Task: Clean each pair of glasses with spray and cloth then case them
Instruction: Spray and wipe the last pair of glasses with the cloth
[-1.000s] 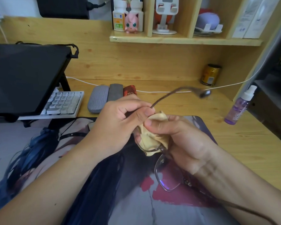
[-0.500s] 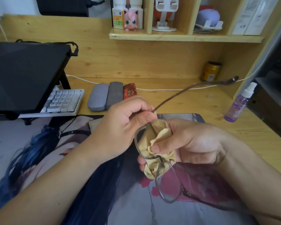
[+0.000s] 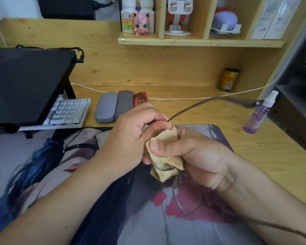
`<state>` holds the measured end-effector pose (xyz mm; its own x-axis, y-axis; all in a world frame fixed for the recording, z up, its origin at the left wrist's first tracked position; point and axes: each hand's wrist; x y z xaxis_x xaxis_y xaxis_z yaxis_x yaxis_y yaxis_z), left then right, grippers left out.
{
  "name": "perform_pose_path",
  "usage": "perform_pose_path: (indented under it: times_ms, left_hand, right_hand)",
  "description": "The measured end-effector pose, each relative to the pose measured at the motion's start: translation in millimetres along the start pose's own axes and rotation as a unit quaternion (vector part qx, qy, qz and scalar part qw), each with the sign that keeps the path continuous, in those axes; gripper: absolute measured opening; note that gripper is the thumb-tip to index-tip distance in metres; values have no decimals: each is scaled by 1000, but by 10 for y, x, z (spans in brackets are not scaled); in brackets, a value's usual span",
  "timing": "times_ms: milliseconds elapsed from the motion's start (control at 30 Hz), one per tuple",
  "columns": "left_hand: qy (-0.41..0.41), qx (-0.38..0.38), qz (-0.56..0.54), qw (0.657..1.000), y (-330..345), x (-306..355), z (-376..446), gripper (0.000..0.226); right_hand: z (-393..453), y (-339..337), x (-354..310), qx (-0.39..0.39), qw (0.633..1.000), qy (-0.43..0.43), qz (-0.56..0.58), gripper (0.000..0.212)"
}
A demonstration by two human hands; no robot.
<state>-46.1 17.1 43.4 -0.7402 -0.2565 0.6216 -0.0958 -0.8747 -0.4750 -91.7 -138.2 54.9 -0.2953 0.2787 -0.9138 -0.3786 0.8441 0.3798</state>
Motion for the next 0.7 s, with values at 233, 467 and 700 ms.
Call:
perform_pose_path:
  times_ms: [233,467,700]
  left_hand:
    - [-60,35,-34,997,-3,-13,7,20]
    - [22,58,46,997,-150,-54,33,14]
    - [88,-19,51,995,-100,-17,0,24]
  right_hand:
    - [26,-44,-5,98,993,-40,50,12]
    - [-63,-220,-134,-21,998,62,-20,7]
    - [-96,-190,-175,-80,985,132,-73,25]
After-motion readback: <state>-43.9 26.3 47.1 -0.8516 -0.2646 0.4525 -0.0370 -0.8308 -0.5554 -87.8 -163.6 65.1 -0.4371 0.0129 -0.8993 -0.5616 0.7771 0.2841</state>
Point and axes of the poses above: each hand's wrist, its own z-axis towards the middle knuckle, its own y-axis out of the palm, x = y × z, and after that the axes turned 7 degrees about z, right-handed
